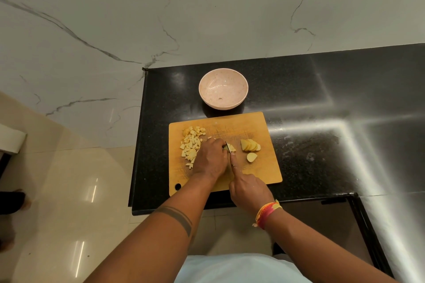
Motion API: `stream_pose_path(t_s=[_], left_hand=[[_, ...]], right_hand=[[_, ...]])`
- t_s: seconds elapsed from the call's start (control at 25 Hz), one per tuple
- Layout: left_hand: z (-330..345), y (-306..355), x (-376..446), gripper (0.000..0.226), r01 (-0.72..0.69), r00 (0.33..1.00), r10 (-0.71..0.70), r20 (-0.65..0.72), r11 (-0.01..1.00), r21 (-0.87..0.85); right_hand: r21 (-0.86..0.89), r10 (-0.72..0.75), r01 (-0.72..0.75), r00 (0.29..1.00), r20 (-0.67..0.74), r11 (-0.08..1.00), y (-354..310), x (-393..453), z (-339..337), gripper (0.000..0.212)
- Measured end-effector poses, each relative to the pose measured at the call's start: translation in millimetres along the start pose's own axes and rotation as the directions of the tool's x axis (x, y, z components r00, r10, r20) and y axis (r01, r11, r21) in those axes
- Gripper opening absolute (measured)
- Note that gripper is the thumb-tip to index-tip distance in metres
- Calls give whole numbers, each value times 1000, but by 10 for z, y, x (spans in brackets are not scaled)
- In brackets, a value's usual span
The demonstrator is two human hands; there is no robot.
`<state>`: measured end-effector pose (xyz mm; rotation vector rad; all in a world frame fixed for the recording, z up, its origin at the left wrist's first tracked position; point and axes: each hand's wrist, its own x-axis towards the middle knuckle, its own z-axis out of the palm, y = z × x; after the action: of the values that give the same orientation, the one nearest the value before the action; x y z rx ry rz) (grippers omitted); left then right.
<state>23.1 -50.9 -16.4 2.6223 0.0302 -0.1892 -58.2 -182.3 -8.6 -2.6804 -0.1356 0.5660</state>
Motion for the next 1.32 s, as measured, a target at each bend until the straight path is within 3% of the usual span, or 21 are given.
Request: stream_pose_path(t_s=[0.32, 0.56, 0.76, 0.92, 1.12, 1.32], left_hand=[[11, 34, -56, 26, 46, 998, -45, -42, 999, 13], [3, -35, -78, 26, -82, 994, 92, -58, 983, 167], [-133, -119, 32, 28, 15, 993, 11, -116, 975, 220], [-156, -70, 76, 25, -6, 993, 22, -113, 990, 139], [44, 279, 159, 35, -97, 989, 112, 101, 985, -141], [210, 330, 227, 35, -52, 988, 79, 130, 980, -194]], right_hand=[[88, 46, -44, 999, -23, 995, 175, -255, 25, 88], [140, 65, -67, 998, 16, 988, -50, -90, 97, 83], [145, 12, -9, 1000, -18, 989, -267, 128, 28, 76], [214, 21, -6, 998, -67, 977, -163, 149, -69, 77], [266, 150, -105, 977, -155, 958, 125, -7, -221, 79], [243, 169, -129, 974, -149, 961, 231, -43, -236, 77]])
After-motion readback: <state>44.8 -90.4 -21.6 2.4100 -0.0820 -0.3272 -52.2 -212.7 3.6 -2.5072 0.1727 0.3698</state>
